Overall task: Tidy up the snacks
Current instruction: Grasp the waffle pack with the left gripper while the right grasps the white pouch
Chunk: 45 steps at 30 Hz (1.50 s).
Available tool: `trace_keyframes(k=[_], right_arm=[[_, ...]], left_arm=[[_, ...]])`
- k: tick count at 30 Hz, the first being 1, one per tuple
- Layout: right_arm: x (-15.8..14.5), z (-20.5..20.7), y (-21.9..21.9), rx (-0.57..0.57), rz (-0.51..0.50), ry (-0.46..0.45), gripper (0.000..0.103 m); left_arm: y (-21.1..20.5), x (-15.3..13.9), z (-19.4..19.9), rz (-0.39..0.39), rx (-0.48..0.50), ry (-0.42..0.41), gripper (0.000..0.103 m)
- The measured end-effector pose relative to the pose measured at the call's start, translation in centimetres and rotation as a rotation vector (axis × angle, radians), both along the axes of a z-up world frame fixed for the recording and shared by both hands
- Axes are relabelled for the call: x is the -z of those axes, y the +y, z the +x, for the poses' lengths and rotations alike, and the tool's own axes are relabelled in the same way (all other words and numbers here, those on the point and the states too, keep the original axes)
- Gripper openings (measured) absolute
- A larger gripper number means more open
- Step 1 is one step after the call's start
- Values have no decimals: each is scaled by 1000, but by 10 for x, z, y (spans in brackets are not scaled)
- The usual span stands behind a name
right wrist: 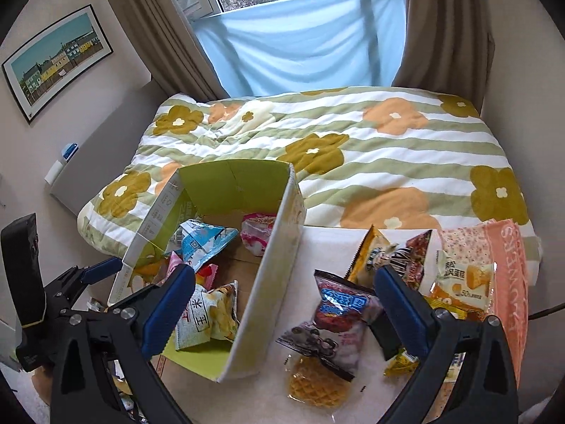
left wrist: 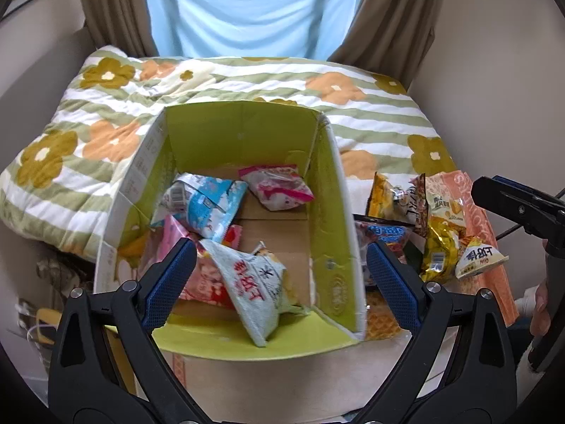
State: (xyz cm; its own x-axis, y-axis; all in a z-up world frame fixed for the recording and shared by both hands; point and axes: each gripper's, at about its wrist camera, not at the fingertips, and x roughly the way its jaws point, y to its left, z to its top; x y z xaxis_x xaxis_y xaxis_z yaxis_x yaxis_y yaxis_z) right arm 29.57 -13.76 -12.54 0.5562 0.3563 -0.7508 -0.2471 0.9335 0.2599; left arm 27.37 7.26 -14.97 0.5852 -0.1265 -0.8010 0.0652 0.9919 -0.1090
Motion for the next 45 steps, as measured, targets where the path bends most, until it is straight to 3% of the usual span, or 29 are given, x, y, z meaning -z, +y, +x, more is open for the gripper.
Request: trace_keyframes(k=[8,16,20,24,28,36,38,45], right_arm=[[2,-43,-75,-45,-29,-22,101],[32,-80,-128,-34,-41,17,101],[54,-103,-139,3,-95,9,101],[90,-114,-143,46,-79,48,101],[130,-112,-145,99,-57,108,101],[176,-117,-150,157,-36,158,101],[181,-117,-151,168,-35,162,101],[193,-116,-149,157,-33,163,101]], left_arm=[[-80,5,-51,13,-74,-15,96],[-124,46,-85,30,-73,63,96],[-141,77,-86,46,-23,98,96],[-159,118,-79,74,43,118,96],[-170,151,-71,174,69,95,96],[-181,187,-57,215,125,101,96],[-184,192,-54,237,130,96,101],[-182,202,-44,226,136,105,103]])
